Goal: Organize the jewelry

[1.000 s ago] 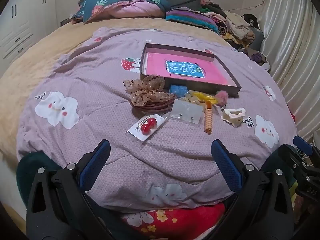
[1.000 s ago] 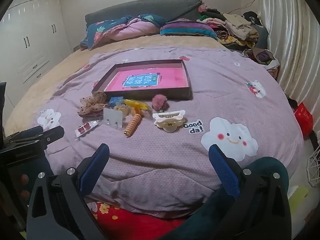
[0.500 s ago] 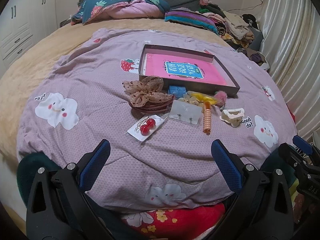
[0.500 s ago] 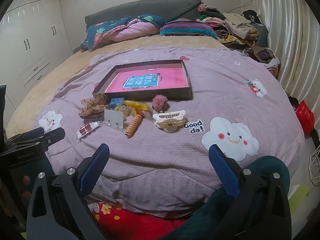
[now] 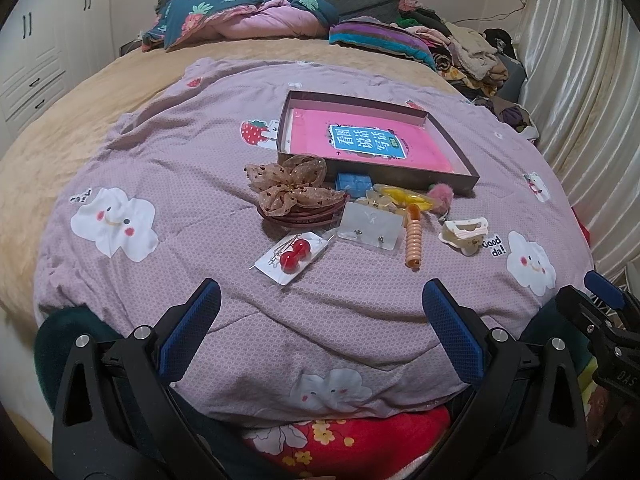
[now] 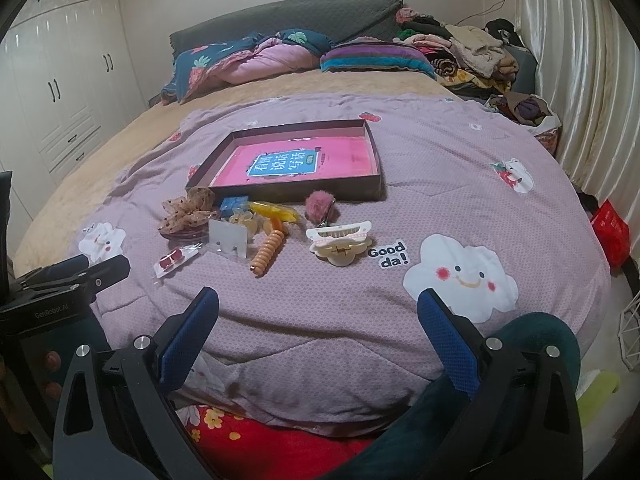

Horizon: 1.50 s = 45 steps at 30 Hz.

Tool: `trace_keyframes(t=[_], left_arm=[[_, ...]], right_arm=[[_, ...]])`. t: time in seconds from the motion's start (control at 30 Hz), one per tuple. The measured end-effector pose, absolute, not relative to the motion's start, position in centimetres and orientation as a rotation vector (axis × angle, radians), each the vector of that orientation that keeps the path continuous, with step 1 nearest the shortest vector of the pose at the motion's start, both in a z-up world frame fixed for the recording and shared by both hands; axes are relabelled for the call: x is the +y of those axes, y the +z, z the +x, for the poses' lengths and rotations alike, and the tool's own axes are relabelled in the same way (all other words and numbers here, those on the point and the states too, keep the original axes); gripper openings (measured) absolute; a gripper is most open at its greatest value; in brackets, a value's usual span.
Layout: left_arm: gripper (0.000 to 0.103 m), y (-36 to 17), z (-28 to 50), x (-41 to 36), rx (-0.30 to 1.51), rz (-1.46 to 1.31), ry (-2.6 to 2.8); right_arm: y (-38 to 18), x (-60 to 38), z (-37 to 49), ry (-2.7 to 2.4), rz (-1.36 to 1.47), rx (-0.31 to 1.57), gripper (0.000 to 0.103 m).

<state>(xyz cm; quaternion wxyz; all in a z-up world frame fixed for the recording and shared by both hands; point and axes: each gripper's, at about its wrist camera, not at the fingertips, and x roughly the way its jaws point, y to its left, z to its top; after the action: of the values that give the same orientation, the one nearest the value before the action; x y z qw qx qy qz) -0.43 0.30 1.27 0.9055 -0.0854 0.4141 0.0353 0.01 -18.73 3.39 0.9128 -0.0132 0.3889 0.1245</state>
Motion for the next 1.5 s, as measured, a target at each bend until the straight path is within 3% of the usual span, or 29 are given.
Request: trace_keyframes(t=[1.0, 1.5], left_arm=[[0.095, 1.2, 1.2, -0.2, 0.852, -0.166, 0.039], [0.095, 0.8, 5.7, 2.7, 0.853, -0.198, 0.066]], right_arm=[[3.6, -19.4, 0.4, 0.250, -0.024, 0.792, 0.099], [4.4, -21.5, 4.3, 0.246, -0.034, 0.797, 0.099]])
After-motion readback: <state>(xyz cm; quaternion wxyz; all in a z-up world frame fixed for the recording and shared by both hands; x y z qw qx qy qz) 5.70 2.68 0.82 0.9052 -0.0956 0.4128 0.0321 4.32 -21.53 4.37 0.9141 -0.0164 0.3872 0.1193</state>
